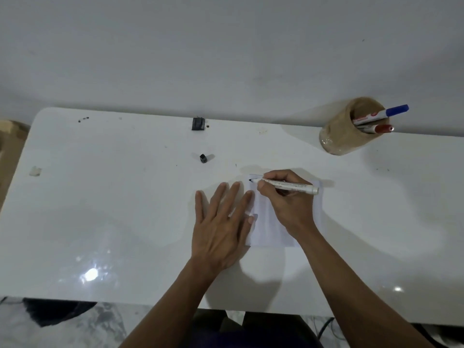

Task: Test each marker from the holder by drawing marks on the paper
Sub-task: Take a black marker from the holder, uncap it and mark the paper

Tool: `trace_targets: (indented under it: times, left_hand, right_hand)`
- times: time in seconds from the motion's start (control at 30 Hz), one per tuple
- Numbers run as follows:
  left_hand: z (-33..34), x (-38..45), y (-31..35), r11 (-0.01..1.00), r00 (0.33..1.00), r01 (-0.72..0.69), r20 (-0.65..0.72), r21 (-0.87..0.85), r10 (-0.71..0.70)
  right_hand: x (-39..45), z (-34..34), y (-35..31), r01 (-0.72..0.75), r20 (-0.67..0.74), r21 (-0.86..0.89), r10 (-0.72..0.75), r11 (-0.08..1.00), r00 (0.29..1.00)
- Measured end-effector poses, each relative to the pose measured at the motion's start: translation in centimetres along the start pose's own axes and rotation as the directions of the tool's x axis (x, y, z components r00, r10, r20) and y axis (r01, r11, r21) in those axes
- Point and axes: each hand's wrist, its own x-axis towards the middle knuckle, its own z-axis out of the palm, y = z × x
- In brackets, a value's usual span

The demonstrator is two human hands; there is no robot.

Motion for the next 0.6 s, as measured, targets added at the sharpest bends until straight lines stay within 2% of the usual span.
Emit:
trace_targets:
  times: [0.17,0.33,0.6]
  left_hand:
    - [0.1,0.0,0.4,0.999,0.999,0.024,-0.047,0.041,-0.022]
    - [0.2,0.0,0.5,0.998,0.996,0.029,-0.085,0.050,-0.025]
    - [0.7,0.1,0.2,0.999,0.978,-0.006,-0.207,0.045,0.015]
  right_hand:
    - [0.4,-0.2,-0.6,0.063,-0.003,-0.001,-0.063,0.998,0.998]
    - [1.7,0.0,-1.1,0.184,0.031,-0.146,-0.182,0.972,0.983]
    - [2.7,-0.3,0.4,0.139,0.061,-0.210,-0.129,0.968,0.990]
